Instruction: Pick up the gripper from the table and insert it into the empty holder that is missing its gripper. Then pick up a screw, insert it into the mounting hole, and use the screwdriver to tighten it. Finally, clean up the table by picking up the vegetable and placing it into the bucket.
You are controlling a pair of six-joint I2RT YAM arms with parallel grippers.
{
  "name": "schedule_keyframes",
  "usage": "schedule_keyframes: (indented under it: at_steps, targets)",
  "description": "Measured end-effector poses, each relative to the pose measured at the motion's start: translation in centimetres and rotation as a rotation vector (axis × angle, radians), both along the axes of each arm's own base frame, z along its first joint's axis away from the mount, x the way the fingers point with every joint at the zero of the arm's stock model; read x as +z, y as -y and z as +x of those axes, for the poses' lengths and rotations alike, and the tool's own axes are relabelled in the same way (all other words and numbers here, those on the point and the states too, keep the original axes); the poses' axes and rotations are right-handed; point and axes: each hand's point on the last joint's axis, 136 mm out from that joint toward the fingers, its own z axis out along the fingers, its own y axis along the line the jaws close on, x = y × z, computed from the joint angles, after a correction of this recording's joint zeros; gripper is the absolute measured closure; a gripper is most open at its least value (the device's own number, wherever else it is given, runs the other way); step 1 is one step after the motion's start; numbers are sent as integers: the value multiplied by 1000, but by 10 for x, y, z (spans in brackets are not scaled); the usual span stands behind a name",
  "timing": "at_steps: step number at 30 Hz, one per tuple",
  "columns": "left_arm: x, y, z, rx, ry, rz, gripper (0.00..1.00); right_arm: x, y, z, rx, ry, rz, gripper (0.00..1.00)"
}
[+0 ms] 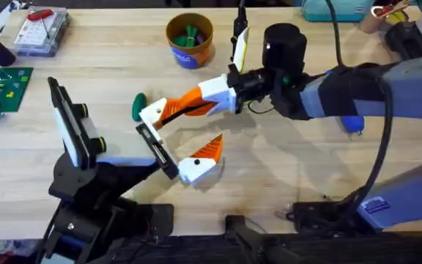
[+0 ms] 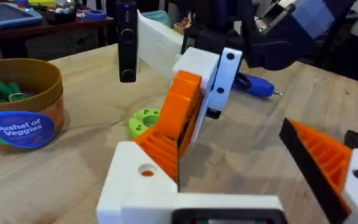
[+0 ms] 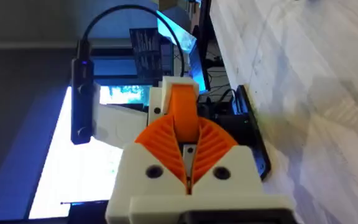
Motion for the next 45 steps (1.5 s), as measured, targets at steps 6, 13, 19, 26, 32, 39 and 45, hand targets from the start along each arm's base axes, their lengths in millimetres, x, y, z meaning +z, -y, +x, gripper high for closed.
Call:
schedule_keyframes:
  at_steps: [6,13,19,26,32,39,45]
  targets:
    - [0,-2,2,15,-3,-2,8,0,-3,0,-11,-3,-5,993]
    - [0,-3,3,25,-6,-4,8,-1,-5,1,-21,-6,-10,993]
    - [0,-3,3,24,-6,-3,8,1,-5,1,-25,-4,-9,993]
    - [0,-2,3,19,-6,-4,8,0,-3,-3,-47,-4,-17,993]
    - [0,-2,3,21,-6,-4,8,0,-4,-2,-55,0,-18,993]
    - [0,-3,4,30,-7,-4,8,-1,-7,-1,-73,5,-23,993]
    - [0,-5,6,47,-10,-5,8,-2,-10,2,-95,10,-28,993]
